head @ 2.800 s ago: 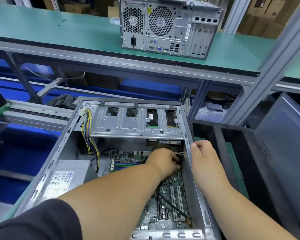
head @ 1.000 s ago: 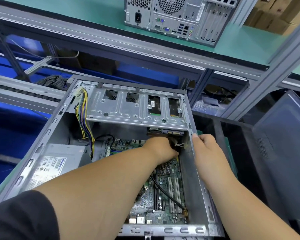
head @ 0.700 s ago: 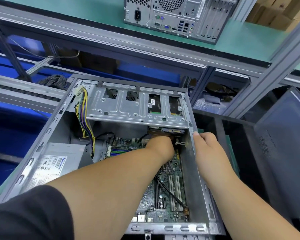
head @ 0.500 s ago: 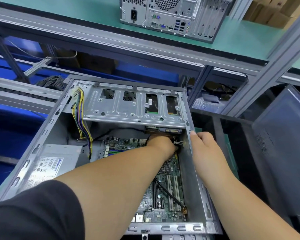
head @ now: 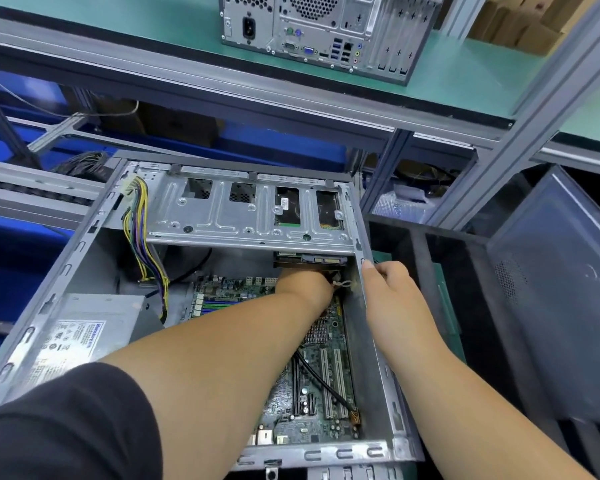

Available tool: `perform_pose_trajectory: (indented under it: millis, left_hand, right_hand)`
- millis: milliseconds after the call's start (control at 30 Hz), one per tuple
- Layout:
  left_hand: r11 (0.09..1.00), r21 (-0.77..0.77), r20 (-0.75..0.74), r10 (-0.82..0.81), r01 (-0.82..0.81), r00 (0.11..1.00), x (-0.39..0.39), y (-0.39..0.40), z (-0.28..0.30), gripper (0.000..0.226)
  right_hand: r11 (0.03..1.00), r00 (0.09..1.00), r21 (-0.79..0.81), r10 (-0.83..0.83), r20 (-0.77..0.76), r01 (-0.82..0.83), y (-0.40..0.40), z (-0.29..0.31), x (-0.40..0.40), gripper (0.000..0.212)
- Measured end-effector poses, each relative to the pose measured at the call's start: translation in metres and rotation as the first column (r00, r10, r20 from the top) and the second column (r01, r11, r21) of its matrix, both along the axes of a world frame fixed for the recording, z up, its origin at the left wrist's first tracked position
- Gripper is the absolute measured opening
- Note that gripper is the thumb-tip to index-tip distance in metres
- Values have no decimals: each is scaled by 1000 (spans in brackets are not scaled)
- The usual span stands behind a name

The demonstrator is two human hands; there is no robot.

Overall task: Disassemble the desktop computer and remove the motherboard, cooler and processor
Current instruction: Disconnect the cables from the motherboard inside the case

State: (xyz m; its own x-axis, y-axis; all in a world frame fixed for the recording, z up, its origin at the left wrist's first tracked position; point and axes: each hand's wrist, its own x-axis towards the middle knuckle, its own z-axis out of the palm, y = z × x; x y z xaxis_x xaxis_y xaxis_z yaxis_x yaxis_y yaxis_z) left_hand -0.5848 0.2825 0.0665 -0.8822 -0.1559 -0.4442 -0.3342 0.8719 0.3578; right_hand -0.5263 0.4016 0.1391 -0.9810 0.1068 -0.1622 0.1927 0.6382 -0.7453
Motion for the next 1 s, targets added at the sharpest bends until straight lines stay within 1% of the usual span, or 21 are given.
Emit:
perform_pose_trajectory:
  millis: [233,333,467,567,667,800,900,1000]
  left_hand:
    - [1000,4,-35,31,-31,999,-2,1,0,33]
    - [999,-13,-45,29,-30,999,-2,3,-1,31]
    - [999,-11,-77,40,-41,996,1,5,-2,28]
    - [999,-32,-76,9,-11,997,1,5,-3,28]
    - [999,-43,-69,-22,19,997,2,6,-3,25]
    - [999,-45,-105,-29,24,994,3,7,-4,26]
    - [996,-78,-113,-49,40,992,3,7,-4,27]
    - [998,-61,-122,-36,29,992,4,8,-4,29]
  right_hand:
    - [999,1000,29,16,11,-17,-2,3,1,25]
    - [998,1000,53,19,15,-19,-3,4,1,27]
    - [992,999,121,45,14,-46,-4,6,3,28]
    - [979,998,191,62,19,-65,-6,7,2,30]
    - [971,997,225,73,34,-79,-8,9,2,31]
    - [949,995,300,91,32,-97,-11,14,4,27]
    - [940,995,325,97,38,-104,-13,17,5,25]
    - [932,994,346,101,43,-110,-15,19,5,26]
